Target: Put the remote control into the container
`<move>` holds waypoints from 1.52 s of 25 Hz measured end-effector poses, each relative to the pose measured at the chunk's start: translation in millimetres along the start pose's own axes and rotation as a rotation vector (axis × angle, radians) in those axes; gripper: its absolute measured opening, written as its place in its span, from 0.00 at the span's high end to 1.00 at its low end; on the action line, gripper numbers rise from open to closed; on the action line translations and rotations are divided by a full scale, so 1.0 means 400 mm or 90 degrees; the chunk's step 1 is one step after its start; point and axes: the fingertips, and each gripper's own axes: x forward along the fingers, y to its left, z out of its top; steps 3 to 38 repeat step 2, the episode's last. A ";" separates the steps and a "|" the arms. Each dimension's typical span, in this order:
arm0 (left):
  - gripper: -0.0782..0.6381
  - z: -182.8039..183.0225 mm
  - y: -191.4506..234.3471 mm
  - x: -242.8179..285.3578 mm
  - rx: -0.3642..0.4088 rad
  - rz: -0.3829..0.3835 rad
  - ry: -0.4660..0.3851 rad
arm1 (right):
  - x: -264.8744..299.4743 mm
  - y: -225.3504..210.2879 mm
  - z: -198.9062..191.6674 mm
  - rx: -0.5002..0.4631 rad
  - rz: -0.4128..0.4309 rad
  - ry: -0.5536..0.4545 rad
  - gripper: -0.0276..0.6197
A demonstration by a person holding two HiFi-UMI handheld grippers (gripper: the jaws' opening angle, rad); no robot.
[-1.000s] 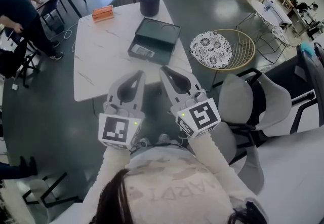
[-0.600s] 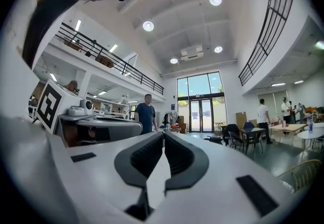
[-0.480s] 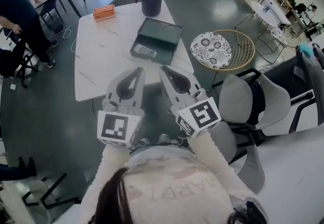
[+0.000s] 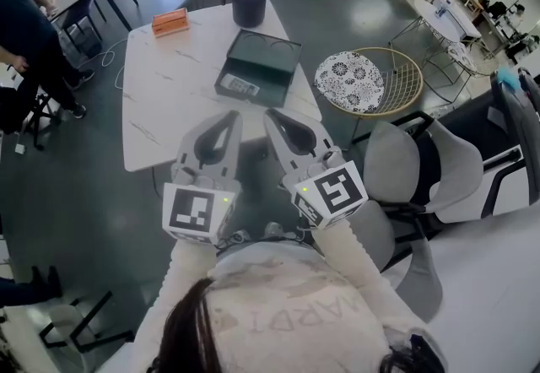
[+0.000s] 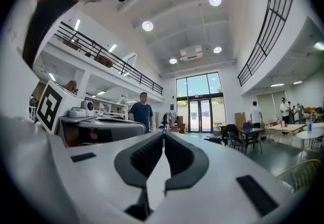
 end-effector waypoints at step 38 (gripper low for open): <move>0.87 -0.001 -0.001 0.003 0.004 -0.001 -0.002 | -0.001 -0.003 0.000 0.001 -0.001 0.000 0.92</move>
